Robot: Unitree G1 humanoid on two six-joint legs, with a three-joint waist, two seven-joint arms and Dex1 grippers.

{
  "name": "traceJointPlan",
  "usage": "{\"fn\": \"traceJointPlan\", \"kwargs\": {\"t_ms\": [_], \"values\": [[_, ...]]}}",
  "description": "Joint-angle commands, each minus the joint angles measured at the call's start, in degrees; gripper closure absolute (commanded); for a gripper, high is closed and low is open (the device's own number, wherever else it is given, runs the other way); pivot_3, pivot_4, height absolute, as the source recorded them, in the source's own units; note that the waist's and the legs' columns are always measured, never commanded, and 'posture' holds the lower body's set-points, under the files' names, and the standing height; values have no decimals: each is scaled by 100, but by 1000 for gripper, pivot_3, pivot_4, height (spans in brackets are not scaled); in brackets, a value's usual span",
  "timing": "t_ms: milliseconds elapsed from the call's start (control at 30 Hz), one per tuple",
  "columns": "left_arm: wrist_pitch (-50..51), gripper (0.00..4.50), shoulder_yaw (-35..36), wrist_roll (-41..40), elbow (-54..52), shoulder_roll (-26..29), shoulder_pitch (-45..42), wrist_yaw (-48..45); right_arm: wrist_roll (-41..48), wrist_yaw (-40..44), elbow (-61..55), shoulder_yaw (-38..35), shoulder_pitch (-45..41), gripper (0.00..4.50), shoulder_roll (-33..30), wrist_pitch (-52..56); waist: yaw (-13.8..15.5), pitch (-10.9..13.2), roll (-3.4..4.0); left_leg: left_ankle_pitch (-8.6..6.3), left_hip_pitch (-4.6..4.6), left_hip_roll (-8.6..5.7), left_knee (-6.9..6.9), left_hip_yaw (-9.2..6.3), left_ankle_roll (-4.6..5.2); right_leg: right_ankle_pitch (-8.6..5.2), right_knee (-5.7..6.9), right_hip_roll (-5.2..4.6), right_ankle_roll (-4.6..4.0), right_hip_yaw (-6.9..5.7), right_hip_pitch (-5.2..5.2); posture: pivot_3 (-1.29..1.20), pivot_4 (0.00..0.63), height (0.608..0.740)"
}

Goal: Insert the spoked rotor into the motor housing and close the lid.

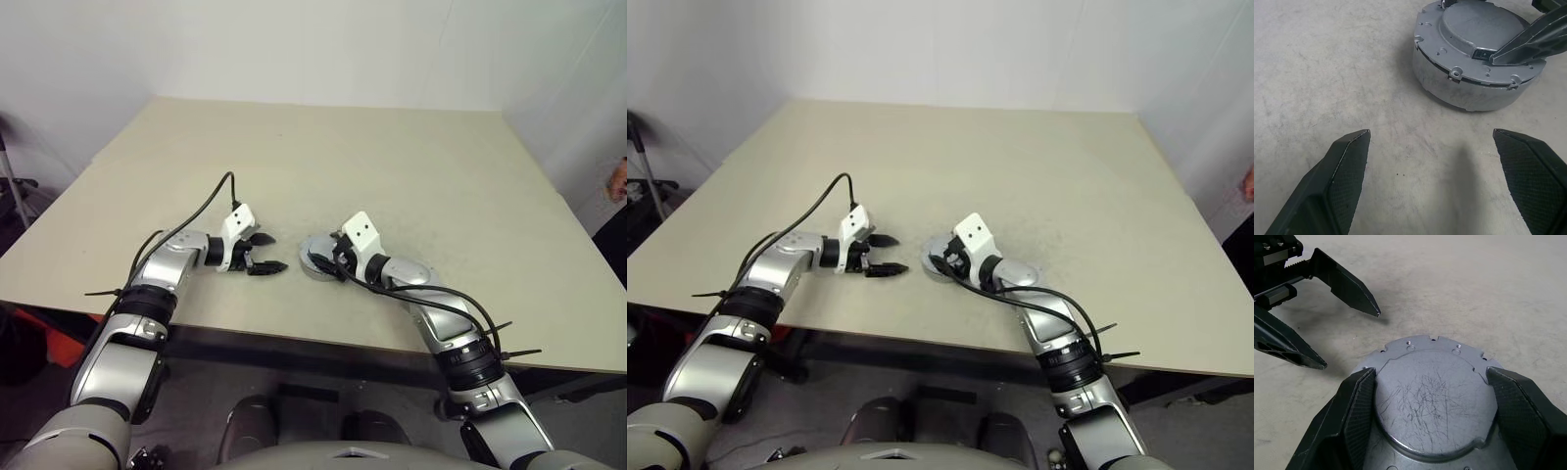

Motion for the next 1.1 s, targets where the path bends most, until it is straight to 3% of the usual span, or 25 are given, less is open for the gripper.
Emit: {"fn": "traceJointPlan", "kwargs": {"t_ms": [33, 867, 1100], "values": [[-22, 236, 39, -19, -159, 37, -52, 30, -131, -9, 123, 59, -30, 1363, -25, -123, 0, 0, 0, 0, 0, 0, 0, 0, 0, 0, 0, 0, 0, 0, 0, 0, 0, 740], [94, 236, 59, -63, -260, 2, -83, 49, -275, 55, 311, 126, 86, 1363, -107, -143, 22, -1, -1, -3, 14, -2, 0, 0, 4, 0, -2, -2, 0, 1, 16, 0, 0, 740], [843, 236, 450, -538, -440, -282, -341, 399, -316, 43, 498, 203, 83, 1363, -120, -11, 20, -1, -2, -1, 40, -1, 0, 0, 2, -1, -1, -2, 1, 1, 37, 0, 0, 740]]}}
